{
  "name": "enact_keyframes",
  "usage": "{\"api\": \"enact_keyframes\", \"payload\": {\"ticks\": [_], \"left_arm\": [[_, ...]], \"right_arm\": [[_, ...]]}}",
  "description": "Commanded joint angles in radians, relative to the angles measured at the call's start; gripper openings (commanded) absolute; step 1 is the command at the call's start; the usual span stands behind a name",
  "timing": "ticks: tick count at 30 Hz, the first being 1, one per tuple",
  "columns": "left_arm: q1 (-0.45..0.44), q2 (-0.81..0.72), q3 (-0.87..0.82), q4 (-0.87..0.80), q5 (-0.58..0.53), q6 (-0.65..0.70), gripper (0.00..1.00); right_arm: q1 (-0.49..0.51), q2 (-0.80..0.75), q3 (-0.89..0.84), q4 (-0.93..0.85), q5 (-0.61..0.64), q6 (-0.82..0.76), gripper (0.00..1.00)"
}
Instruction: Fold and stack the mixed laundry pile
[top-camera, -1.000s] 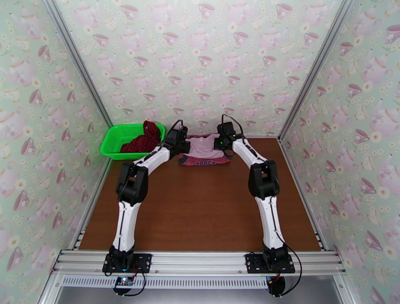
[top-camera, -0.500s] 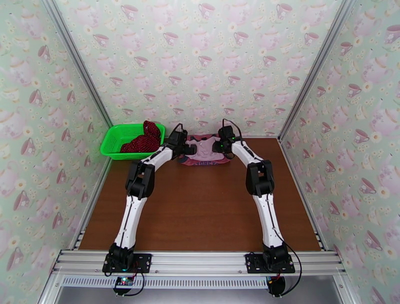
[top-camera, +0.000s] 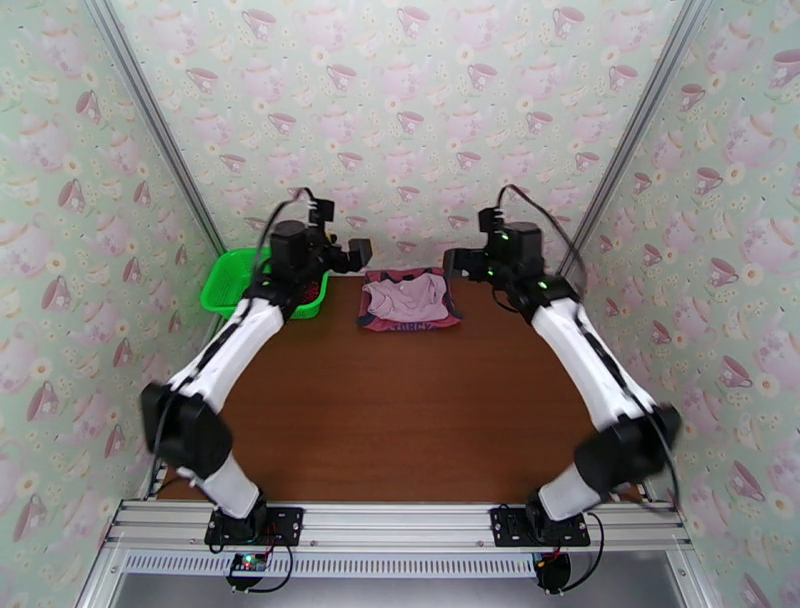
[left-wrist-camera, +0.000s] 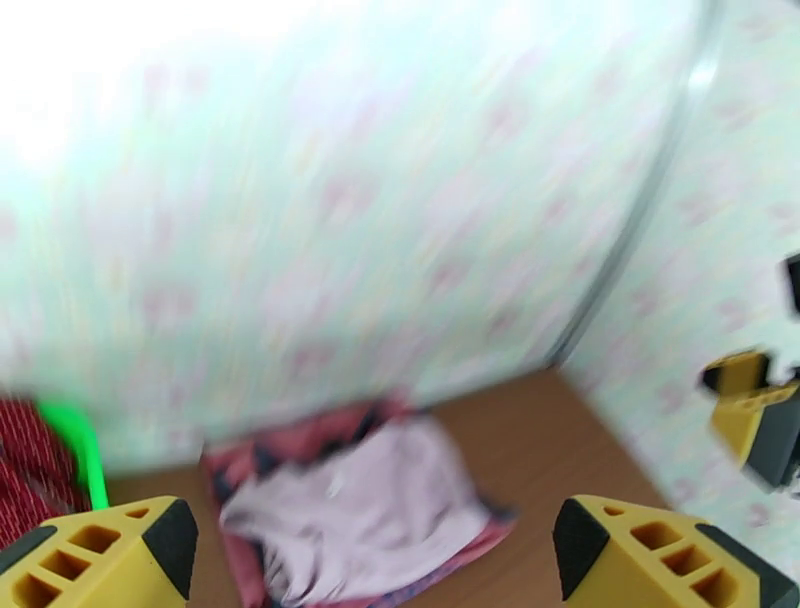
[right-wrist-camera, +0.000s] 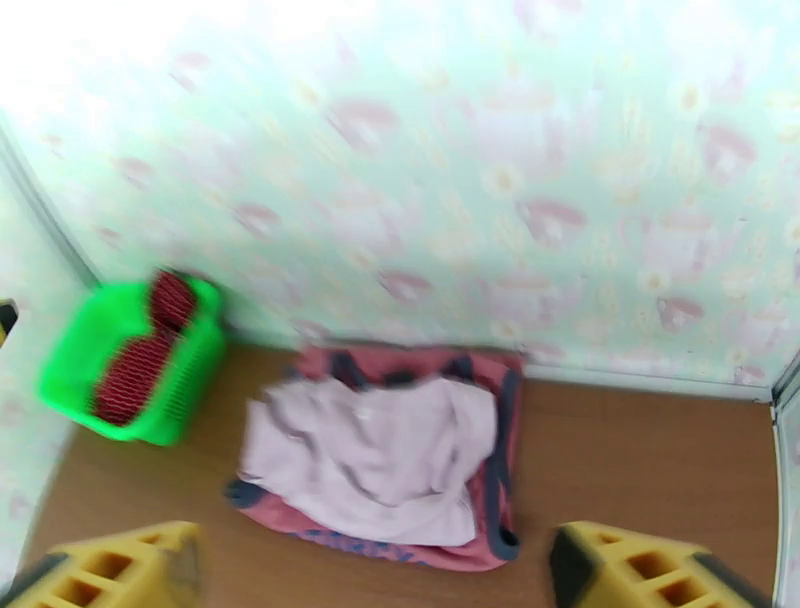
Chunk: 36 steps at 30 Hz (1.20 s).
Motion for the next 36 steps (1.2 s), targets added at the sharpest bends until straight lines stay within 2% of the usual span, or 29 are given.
{"api": "enact_keyframes", "payload": {"ticks": [1,2,4,5,7,9,11,13,15,19,24,36], "left_arm": [[0.000,0.097,-0.092,-0.004,0.266,0.013,1.00],[-0.011,0.129,-0.078,-0.027,0.275,-0.005,0.95],[-0.032,0.217,-0.025,-0.083,0.267,-0.034,0.75],[-0.045,0.269,0.012,-0.104,0.277,-0.045,0.59],[-0.069,0.378,0.096,-0.145,0.278,-0.054,0.15],[-0.091,0.487,0.189,-0.193,0.273,-0.044,0.03],[-0.108,0.582,0.279,-0.224,0.259,-0.039,0.00],[-0.113,0.658,0.352,-0.235,0.233,-0.049,0.00],[-0.107,0.708,0.399,-0.222,0.214,-0.069,0.00],[-0.080,0.786,0.473,-0.197,0.174,-0.102,0.00],[-0.031,0.873,0.545,-0.249,0.133,-0.112,0.00],[0.076,0.912,0.476,-0.222,0.138,-0.151,0.00]], "right_arm": [[-0.038,0.027,-0.170,0.125,-0.246,0.078,1.00],[-0.038,0.036,-0.172,0.089,-0.233,0.081,1.00],[-0.038,0.061,-0.177,0.019,-0.205,0.087,0.95],[-0.038,0.065,-0.196,0.003,-0.182,0.091,0.89],[-0.039,0.058,-0.251,0.013,-0.159,0.097,0.79],[-0.038,0.040,-0.308,0.031,-0.138,0.101,0.63],[-0.037,0.022,-0.361,0.043,-0.126,0.101,0.40],[-0.037,0.001,-0.412,0.064,-0.118,0.107,0.13],[-0.038,-0.013,-0.468,0.089,-0.122,0.118,0.00],[-0.037,-0.038,-0.585,0.147,-0.136,0.148,0.00],[-0.037,-0.043,-0.655,0.163,-0.138,0.161,0.00],[-0.037,-0.030,-0.648,0.151,-0.182,0.188,0.00]]}}
